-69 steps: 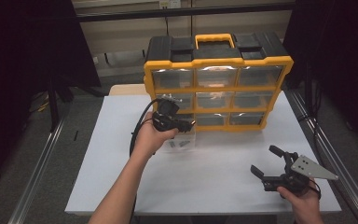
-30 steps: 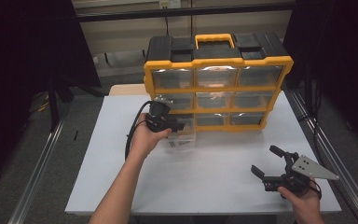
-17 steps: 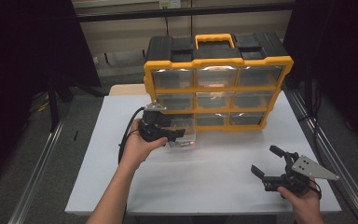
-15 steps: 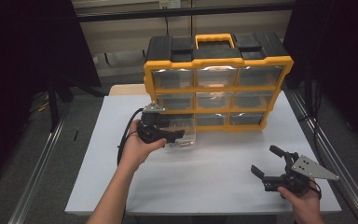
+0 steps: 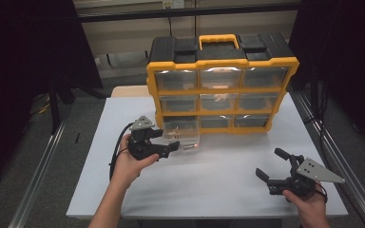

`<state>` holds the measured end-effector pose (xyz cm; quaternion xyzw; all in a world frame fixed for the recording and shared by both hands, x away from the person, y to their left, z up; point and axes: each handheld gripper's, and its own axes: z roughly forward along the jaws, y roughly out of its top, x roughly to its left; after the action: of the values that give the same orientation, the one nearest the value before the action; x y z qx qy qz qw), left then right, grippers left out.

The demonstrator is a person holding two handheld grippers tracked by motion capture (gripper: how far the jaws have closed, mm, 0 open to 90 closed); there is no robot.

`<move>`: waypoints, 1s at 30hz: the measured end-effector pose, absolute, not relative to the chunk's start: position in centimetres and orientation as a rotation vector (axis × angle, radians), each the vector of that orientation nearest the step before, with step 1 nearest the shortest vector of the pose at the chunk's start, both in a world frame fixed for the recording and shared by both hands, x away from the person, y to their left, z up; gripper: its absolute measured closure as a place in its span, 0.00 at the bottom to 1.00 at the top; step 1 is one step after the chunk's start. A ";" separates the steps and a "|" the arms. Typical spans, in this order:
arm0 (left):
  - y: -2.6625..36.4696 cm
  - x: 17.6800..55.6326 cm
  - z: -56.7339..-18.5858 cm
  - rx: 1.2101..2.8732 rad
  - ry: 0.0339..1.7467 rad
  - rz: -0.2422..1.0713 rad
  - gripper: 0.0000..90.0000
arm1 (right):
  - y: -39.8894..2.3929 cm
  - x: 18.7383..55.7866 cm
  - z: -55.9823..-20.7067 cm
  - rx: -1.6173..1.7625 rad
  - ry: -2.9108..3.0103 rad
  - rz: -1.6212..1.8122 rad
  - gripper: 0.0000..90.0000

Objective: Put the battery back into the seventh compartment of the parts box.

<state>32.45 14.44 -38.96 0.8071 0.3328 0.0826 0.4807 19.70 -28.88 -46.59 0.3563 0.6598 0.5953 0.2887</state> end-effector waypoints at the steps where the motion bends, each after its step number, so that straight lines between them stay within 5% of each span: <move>1: 14.7 32.3 -39.1 1.966 0.809 0.201 0.20 | -28.9 19.7 -46.6 0.953 1.763 1.591 0.02; 30: 22.1 28.4 -44.0 1.754 0.866 0.338 0.07 | -28.8 19.7 -46.6 0.966 1.772 1.577 0.01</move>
<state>28.38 22.12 -43.99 0.7398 0.3655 0.1424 0.5466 19.72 -28.85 -46.63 0.3616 0.6629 0.5898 0.2863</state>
